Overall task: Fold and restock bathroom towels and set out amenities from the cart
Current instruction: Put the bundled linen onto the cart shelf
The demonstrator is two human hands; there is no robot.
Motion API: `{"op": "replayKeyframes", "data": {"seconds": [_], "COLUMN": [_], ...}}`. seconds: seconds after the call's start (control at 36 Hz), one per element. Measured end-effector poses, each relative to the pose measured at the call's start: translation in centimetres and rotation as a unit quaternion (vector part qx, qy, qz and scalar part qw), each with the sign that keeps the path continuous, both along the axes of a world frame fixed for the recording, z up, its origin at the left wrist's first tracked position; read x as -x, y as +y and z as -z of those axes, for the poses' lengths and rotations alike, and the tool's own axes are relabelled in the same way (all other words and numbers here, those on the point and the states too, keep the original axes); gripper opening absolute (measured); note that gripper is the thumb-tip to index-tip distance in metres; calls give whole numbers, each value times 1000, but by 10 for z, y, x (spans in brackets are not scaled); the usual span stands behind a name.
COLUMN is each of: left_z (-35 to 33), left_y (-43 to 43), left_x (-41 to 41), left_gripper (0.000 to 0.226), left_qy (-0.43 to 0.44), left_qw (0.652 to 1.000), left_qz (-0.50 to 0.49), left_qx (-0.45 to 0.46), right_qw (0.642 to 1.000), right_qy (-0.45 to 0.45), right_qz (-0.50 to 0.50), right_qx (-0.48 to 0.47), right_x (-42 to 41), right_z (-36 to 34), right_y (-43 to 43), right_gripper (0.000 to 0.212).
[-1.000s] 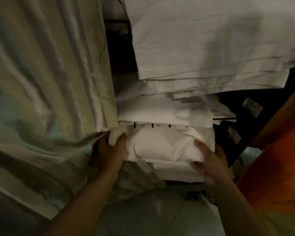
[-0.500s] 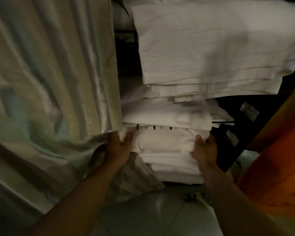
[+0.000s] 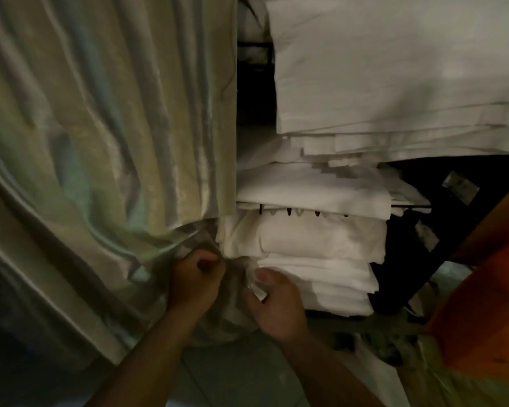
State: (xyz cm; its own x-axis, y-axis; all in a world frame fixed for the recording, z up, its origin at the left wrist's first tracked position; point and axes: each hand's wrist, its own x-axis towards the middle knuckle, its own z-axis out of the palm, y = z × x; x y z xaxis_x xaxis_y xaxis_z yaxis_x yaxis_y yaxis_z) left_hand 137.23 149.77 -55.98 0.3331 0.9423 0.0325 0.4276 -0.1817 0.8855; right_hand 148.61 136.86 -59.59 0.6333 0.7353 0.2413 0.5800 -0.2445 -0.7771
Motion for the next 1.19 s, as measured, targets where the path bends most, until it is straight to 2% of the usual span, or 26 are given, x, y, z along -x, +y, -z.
{"op": "replayKeyframes", "data": {"seconds": [0.08,0.14,0.17,0.22,0.25,0.31,0.36,0.44,0.5,0.56,0.61,0.69,0.83,0.86,0.92,0.94,1.03,1.11,1.19], "left_z": [6,9,8,6,4,1,-2,-8,-5,4,8,4,12,14,18,22,27,23,8], "left_y": [-11,-15,-16,-19,-20,-21,-22,-22,-16,-2,6,-3,-13,-13,-13,-14,-17,-15,-22], "left_x": [-1,1,2,5,6,7,5,5,12,23,34,39,40,41,44,46,50,51,47], "left_gripper": [20,22,22,18,16,12,10,31,41,44,51,59,64,63,45,37,36,33,32], "left_qy": [41,49,51,56,61,67,72,114,124,119,166,248,348,372,385,388,423,435,436], "left_qw": [998,997,996,995,994,993,992,987,987,985,974,950,916,911,915,914,897,894,890], "left_qz": [56,65,66,76,83,90,86,78,69,38,26,85,74,82,77,75,71,81,127], "left_qx": [-13,-15,-17,-23,-25,-39,-65,-79,-74,-117,-154,-167,-184,-162,-96,-92,-110,-75,-36], "right_qw": [1000,997,995,989,986,988,989,989,987,978,966,948,937,934,930,930,927,939,969], "right_qy": [18,39,54,75,89,113,143,128,100,60,56,51,7,2,10,10,38,52,54], "right_qz": [11,56,86,131,140,104,30,-59,-104,-165,-223,-266,-269,-266,-255,-246,-203,-185,-136], "right_qx": [21,22,16,2,-12,-28,0,45,73,110,121,167,223,239,264,272,314,284,199], "right_x": [2,8,12,19,21,26,34,50,56,59,60,63,65,66,65,65,62,55,47], "right_z": [9,10,11,11,9,9,8,14,18,20,26,30,56,59,66,68,70,55,21], "right_y": [12,17,20,25,27,31,36,38,37,36,33,28,30,30,29,28,26,21,17], "right_gripper": [28,38,35,9,18,23,26,42,38,27,24,30,20,21,26,28,28,29,37]}}
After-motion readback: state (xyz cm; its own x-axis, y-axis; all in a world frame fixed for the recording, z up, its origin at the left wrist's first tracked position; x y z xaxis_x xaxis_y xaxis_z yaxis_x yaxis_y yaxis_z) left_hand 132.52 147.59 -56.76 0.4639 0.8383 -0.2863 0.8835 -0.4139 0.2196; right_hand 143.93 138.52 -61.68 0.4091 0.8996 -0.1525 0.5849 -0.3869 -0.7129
